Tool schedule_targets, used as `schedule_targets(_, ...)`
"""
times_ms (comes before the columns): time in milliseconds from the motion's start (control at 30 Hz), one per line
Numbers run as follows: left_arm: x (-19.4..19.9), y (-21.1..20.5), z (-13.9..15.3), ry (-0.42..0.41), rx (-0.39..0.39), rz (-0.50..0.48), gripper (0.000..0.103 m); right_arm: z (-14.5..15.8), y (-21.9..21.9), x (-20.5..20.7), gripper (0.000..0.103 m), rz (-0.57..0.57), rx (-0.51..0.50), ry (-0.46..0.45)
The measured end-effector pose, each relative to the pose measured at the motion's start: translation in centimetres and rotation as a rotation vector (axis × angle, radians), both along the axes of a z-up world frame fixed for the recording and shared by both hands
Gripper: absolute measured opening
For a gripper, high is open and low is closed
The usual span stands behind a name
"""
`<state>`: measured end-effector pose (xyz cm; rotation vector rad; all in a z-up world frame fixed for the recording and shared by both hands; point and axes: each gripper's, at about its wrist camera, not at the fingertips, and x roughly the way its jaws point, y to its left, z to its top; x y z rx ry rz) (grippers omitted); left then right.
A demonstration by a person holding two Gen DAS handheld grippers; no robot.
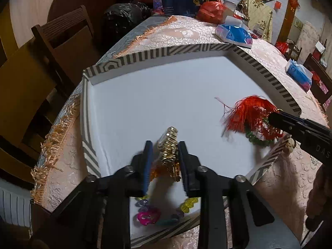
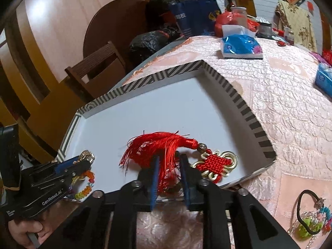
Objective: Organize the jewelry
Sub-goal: 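Lower the pendant and tassel ornament into the striped box and open both grippers, then move the left gripper to the brown hair tie with mouse charm and close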
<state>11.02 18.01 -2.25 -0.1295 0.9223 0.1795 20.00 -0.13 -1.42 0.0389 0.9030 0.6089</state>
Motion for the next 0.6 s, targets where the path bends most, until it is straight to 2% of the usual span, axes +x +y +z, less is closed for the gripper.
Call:
schedule_targets(100,0.1,0.2,0.3,-0.004,0.003,0.009,0.043,0.3,0.5,-0.3,0.02,0.028,-0.058,-0.008)
schedule_targets(200,0.0,0.1,0.6,-0.007,0.018,0.019,0.055,0.8,0.1,-0.8,0.02,0.009,-0.09,-0.032)
schedule_targets(433,-0.6,-0.2,1.8,-0.021,0.046,0.03,0.063,3.3,-3.7,-2.0,0.02,-0.047,-0.083,-0.079)
schedule_targets(600,-1.5,-1.5,3.3,-0.072,0.022,0.004,0.063,5.3,-9.7,-3.6,0.02,-0.131,-0.083,-0.1)
